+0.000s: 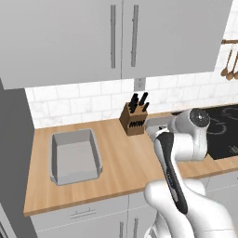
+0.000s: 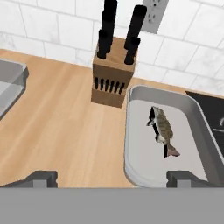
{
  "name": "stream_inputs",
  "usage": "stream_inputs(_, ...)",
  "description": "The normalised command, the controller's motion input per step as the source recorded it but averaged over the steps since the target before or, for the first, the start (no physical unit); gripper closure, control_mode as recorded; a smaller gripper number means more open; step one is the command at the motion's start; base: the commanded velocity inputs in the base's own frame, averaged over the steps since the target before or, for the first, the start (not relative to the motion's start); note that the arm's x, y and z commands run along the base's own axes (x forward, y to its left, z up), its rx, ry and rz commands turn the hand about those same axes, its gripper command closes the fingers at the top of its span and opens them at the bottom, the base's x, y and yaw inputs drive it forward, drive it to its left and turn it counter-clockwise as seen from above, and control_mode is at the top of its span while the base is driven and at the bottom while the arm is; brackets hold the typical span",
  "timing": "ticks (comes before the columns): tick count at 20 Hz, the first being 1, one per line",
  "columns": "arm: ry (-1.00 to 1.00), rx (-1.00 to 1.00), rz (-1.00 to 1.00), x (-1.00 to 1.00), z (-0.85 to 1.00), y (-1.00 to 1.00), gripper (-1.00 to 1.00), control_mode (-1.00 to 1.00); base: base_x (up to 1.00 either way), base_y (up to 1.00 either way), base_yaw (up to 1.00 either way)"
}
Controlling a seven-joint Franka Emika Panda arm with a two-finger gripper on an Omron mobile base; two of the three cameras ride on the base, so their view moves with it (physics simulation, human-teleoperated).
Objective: Place one sweet potato and one fish in each tupperware on the nearby counter, to pack two identical lunches.
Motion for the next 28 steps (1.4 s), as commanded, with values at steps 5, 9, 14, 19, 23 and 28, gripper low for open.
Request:
stream_inputs(5,-0.12,-0.03,0.0,-0.72,0.61,0.53,-1.0,-1.0,0.0,0.0,0.0)
stream_inputs(9,-0.05,-0.04,0.04,-0.63,-0.08,0.16,-1.0,-1.0,0.0,0.0,0.0)
stream_inputs(14,-0.06,0.01,0.04,-0.41,-0.42,-0.27,-1.0,-1.0,0.0,0.0,0.0)
stream_inputs(19,-0.02,0.04,0.0,-0.47,-0.32,-0.42,-1.0,-1.0,0.0,0.0,0.0)
stream_inputs(23,0.0,0.0,0.0,-0.15,-0.11,-0.03,-1.0,1.0,-0.54,-0.03,0.04)
stream_inputs(28,0.0,0.0,0.0,0.0,0.0,0.0,-1.0,1.0,-0.99,0.49,0.19)
